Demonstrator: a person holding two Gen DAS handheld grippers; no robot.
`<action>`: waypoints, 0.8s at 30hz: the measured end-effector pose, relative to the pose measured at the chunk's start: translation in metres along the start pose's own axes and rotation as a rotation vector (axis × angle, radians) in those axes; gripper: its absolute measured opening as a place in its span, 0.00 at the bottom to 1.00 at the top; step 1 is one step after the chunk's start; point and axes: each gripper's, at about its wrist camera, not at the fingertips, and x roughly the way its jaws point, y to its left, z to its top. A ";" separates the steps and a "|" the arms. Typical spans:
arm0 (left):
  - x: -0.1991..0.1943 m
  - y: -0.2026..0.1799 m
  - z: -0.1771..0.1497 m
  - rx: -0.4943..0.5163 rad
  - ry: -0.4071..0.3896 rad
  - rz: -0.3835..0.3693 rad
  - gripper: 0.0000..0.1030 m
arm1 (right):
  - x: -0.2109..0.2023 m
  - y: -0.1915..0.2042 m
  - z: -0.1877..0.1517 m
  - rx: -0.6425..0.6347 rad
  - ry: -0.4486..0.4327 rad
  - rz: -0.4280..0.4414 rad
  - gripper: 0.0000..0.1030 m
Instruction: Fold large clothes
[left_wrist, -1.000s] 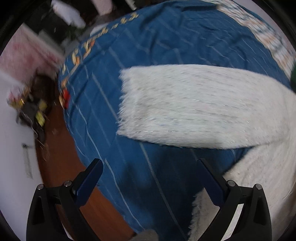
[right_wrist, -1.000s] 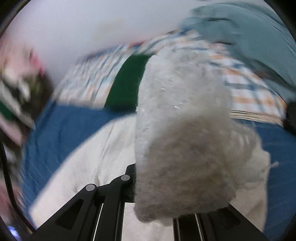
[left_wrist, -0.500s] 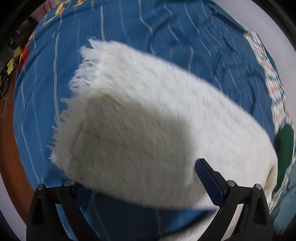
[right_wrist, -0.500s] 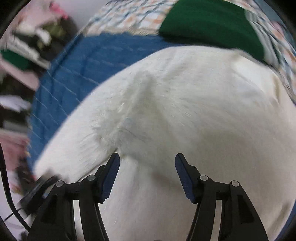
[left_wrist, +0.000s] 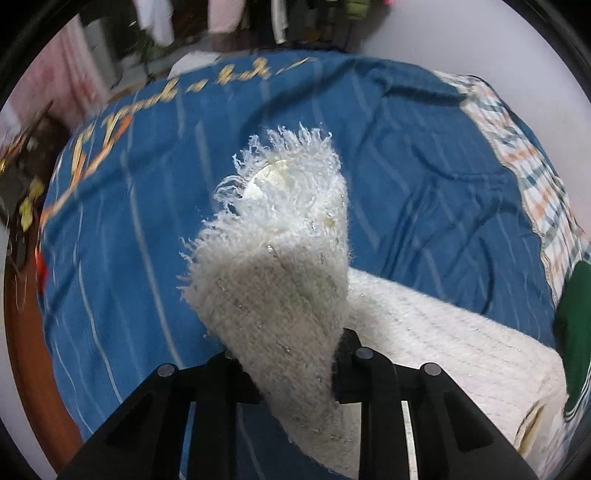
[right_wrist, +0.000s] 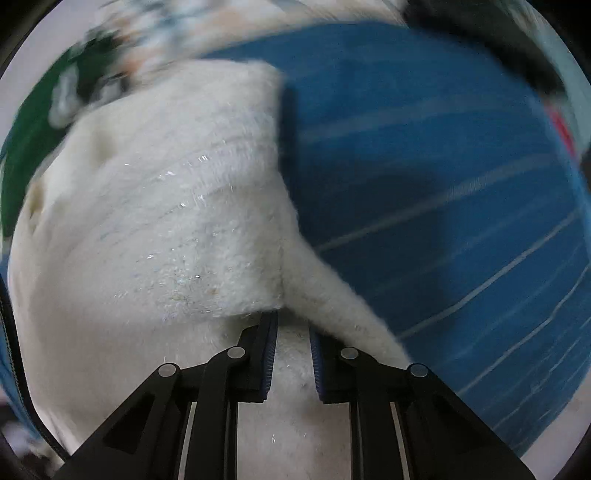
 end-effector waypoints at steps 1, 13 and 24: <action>-0.003 -0.004 0.005 0.025 -0.012 0.001 0.19 | -0.001 -0.001 -0.003 0.015 0.004 0.008 0.16; -0.081 -0.050 0.031 0.244 -0.211 -0.034 0.14 | -0.077 0.129 -0.136 -0.297 -0.062 0.116 0.48; -0.150 -0.125 0.001 0.487 -0.423 -0.012 0.13 | -0.015 0.271 -0.144 -0.511 0.030 0.020 0.77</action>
